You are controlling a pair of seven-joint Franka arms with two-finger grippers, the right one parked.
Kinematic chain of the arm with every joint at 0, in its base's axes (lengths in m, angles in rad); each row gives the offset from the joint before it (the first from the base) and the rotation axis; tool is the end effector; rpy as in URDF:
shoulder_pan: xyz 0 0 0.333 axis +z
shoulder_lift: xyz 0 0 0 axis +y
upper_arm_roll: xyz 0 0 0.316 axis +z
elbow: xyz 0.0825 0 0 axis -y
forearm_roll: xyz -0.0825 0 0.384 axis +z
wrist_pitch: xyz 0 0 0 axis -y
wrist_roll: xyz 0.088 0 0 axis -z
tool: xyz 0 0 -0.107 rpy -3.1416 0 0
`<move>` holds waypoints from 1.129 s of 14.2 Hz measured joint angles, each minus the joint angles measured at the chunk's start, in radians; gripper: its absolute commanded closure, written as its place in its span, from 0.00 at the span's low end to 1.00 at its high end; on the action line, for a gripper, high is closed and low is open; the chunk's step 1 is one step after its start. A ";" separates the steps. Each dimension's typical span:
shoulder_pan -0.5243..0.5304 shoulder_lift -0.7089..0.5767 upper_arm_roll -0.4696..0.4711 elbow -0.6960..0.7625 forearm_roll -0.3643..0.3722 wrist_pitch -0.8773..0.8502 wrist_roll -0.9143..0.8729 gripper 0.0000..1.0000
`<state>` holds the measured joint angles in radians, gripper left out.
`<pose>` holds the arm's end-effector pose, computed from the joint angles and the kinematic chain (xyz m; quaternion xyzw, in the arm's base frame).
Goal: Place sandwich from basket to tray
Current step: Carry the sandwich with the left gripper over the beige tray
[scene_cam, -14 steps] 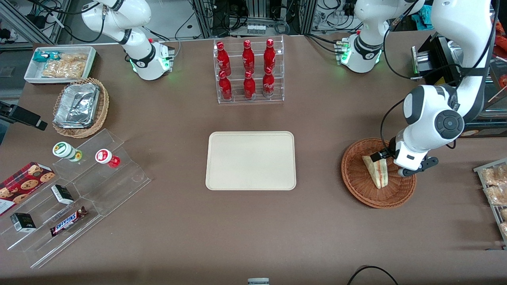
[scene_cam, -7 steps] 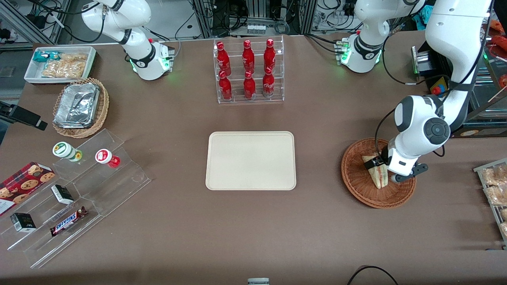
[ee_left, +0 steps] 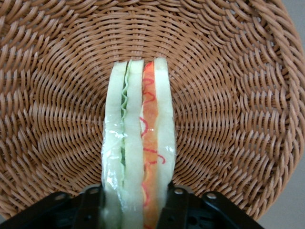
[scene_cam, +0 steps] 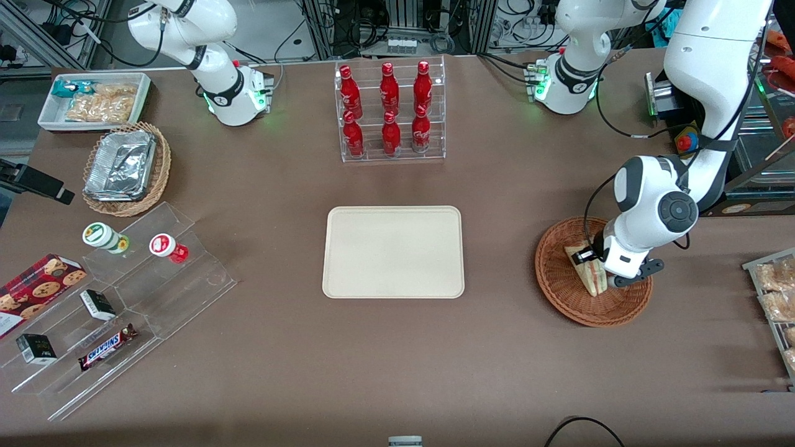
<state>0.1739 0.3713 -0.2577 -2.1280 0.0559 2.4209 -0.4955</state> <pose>0.5663 -0.0470 0.2327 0.9809 0.1898 -0.0392 0.0184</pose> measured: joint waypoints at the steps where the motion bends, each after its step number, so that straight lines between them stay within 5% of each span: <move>1: 0.000 -0.004 -0.003 0.006 0.000 -0.010 0.001 0.85; 4: -0.047 -0.036 -0.043 0.109 0.000 -0.198 0.003 0.85; 7: -0.237 -0.058 -0.057 0.292 0.000 -0.441 -0.044 0.85; 11: -0.484 -0.003 -0.060 0.393 -0.001 -0.476 -0.129 0.85; 16: -0.673 0.245 -0.055 0.639 0.000 -0.469 -0.274 0.84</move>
<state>-0.4987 0.6158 -0.3124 -1.4887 0.0561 1.9515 -0.7693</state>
